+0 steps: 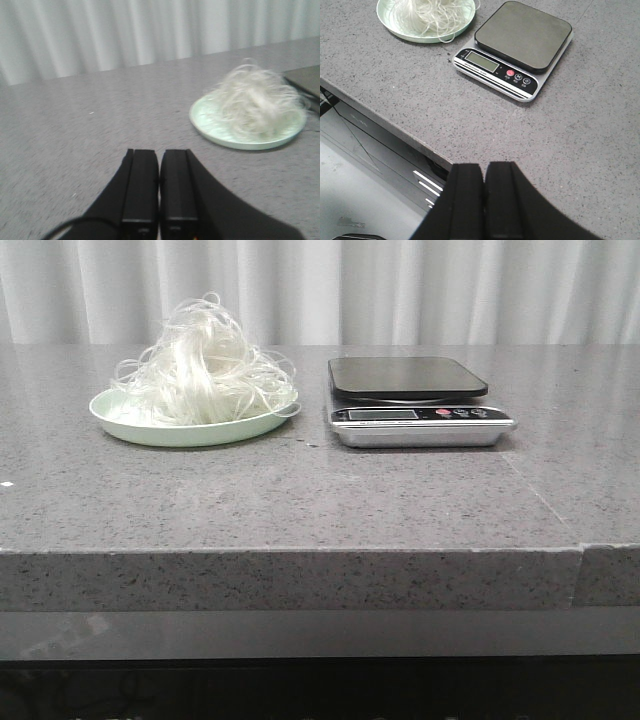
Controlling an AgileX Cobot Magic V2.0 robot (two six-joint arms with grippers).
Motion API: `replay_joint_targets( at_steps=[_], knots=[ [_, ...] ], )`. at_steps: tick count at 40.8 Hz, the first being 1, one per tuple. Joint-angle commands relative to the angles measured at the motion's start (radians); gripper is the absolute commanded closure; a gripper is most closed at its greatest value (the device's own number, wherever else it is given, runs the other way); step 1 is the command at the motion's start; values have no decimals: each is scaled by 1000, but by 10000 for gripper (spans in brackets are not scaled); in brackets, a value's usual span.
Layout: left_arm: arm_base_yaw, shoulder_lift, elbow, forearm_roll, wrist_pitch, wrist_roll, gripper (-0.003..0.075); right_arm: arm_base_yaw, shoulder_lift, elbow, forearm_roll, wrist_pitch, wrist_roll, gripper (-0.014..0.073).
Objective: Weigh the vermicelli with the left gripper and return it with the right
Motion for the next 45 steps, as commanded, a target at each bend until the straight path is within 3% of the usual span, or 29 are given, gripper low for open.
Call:
replay_joint_targets(
  at_steps=[1, 12, 19, 20, 45],
  knots=[
    [56, -34, 39, -26, -120, -1, 578, -4, 1, -25, -15, -68, -2, 444],
    [76, -130, 221, -24, -292, -12, 578, -4, 1, -25, -15, -68, -2, 444],
    [78, -202, 300, -22, -304, -14, 578, -4, 1, -25, -15, -68, -2, 444],
    [78, -201, 377, 10, -398, -50, 579, -4, 1, -25, -15, -67, -2, 444],
    [78, -201, 377, 47, -459, -118, 578, -4, 1, -25, -15, -67, -2, 444]
  ],
)
